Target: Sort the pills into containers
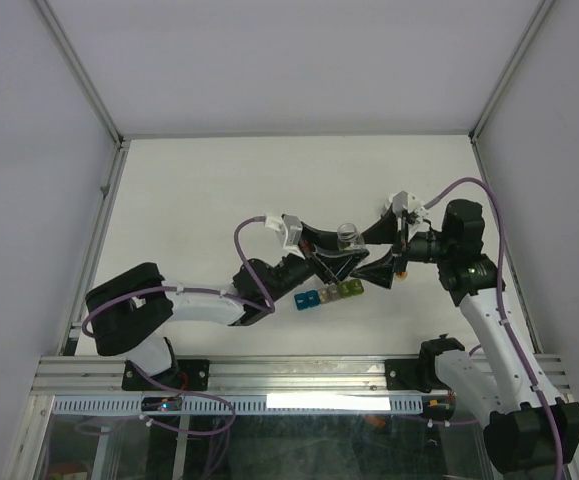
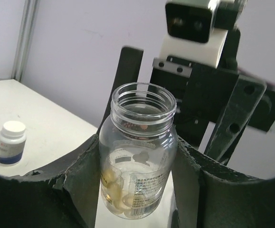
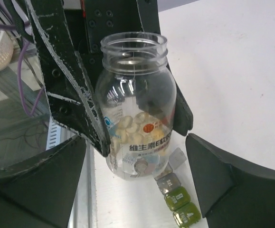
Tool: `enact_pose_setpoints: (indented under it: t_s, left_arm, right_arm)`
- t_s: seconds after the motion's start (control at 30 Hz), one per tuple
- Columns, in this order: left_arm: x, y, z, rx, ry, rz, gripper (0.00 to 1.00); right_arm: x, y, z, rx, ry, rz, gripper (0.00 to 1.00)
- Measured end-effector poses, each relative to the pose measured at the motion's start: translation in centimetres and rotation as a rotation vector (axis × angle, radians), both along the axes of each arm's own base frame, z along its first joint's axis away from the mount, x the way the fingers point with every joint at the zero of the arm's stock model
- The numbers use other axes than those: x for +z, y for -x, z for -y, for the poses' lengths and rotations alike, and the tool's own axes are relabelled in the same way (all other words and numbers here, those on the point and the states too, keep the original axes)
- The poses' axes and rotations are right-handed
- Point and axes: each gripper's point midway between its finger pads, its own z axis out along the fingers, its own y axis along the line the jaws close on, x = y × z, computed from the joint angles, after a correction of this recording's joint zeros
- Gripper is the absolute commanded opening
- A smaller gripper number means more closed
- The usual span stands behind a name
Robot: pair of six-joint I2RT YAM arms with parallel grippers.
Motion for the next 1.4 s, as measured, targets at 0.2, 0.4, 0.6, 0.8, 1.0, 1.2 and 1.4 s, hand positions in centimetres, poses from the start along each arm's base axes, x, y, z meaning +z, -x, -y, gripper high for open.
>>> enact_pose_setpoints:
  t_s: [0.2, 0.4, 0.6, 0.8, 1.0, 1.2, 1.4]
  left_arm:
    - [0.5, 0.9, -1.9, 0.035, -0.17, 0.094, 0.03]
    - [0.4, 1.9, -4.2, 0.049, -0.386, 0.196, 0.0]
    - [-4.8, 3.7, -3.9, -0.1, -0.695, 0.282, 0.0]
    - [-8.2, 5.2, -3.7, -0.233, -0.838, 0.321, 0.0]
    - [-9.2, 6.0, -3.2, -0.303, -0.869, 0.342, 0.0]
    - [-9.8, 6.1, -2.7, -0.332, -0.884, 0.341, 0.0]
    - [-9.9, 6.0, -2.5, -0.333, -0.887, 0.339, 0.0]
  right_arm:
    - [0.9, 1.0, 0.7, 0.043, 0.101, 0.134, 0.9]
    - [0.4, 3.0, 1.4, 0.101, 0.163, 0.197, 0.9]
    - [2.1, 4.6, 1.7, 0.155, 0.194, 0.274, 0.89]
    - [3.4, 5.5, 0.7, 0.254, 0.193, 0.299, 0.86]
    - [0.8, 5.5, -0.3, 0.3, 0.226, 0.214, 0.85]
    - [-1.3, 5.4, -1.0, 0.306, 0.276, 0.181, 0.7]
    - [-2.9, 5.3, -1.3, 0.303, 0.324, 0.179, 0.49]
